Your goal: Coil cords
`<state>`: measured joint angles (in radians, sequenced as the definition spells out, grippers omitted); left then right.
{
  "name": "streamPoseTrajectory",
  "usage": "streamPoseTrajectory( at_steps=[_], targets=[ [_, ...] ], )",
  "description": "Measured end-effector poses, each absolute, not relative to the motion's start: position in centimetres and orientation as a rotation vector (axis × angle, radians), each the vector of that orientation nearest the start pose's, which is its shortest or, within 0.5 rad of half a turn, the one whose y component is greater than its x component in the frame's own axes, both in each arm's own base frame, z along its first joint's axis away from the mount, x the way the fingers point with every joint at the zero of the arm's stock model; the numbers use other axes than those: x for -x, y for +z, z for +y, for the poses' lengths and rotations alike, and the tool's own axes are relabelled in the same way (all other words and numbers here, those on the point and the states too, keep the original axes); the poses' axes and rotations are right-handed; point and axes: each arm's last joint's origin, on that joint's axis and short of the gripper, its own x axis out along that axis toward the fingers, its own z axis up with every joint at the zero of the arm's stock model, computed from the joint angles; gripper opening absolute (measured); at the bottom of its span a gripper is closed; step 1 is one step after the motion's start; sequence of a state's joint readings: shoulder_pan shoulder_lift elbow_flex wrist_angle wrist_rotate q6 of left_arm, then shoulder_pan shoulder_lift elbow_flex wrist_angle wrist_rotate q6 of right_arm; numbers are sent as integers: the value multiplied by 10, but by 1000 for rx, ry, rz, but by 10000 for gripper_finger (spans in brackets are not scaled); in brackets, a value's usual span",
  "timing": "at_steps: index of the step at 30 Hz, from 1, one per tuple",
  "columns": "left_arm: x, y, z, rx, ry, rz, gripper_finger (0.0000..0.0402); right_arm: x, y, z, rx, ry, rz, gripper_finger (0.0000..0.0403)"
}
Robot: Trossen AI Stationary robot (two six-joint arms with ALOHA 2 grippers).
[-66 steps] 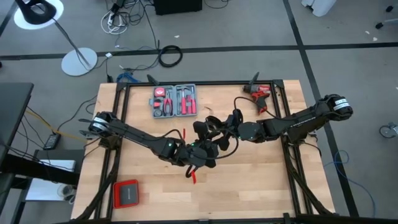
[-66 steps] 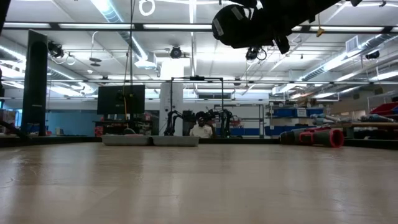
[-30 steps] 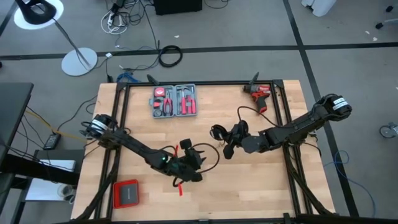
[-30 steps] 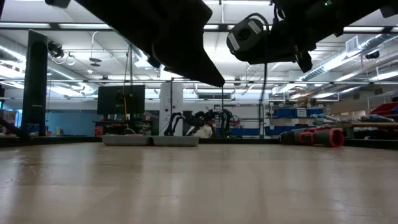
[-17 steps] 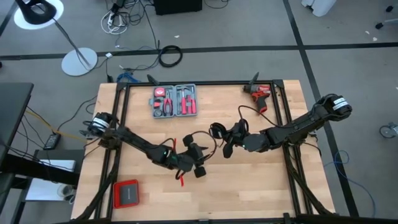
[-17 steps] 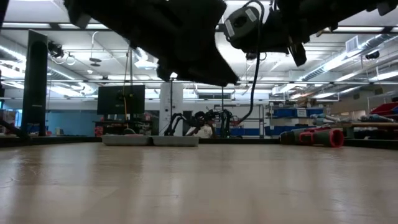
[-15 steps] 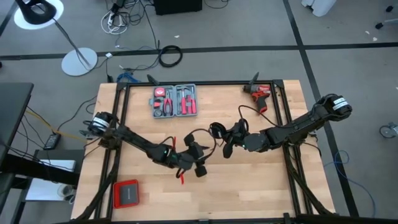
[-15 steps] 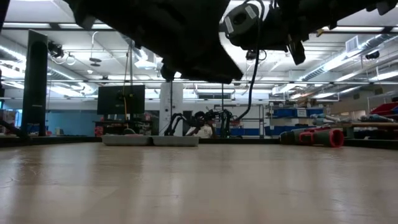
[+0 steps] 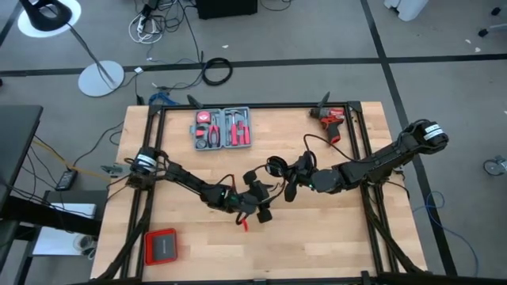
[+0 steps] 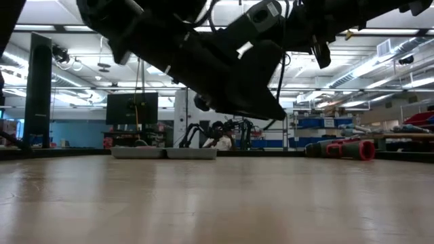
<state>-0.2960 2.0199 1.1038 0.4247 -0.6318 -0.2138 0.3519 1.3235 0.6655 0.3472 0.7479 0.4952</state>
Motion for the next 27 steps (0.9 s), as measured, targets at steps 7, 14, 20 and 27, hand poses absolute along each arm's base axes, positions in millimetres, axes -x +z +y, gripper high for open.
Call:
streamPoseTrajectory(
  at_steps=[7, 14, 20, 27],
  targets=[
    [-399, 140, -100, -65, 482, 395, 182, -260, 229, 76, -315, -443, 172, 0],
    [-401, 137, -96, -38, 479, 391, 182, -260, 229, 77, -317, -442, 169, 0],
    [-402, 136, -92, -40, 480, 402, 129, -260, 230, 77, -322, -440, 162, 0],
    [-404, 136, -88, -9, 408, 417, 12, -260, 230, 77, -324, -439, 158, 0]
  ],
)
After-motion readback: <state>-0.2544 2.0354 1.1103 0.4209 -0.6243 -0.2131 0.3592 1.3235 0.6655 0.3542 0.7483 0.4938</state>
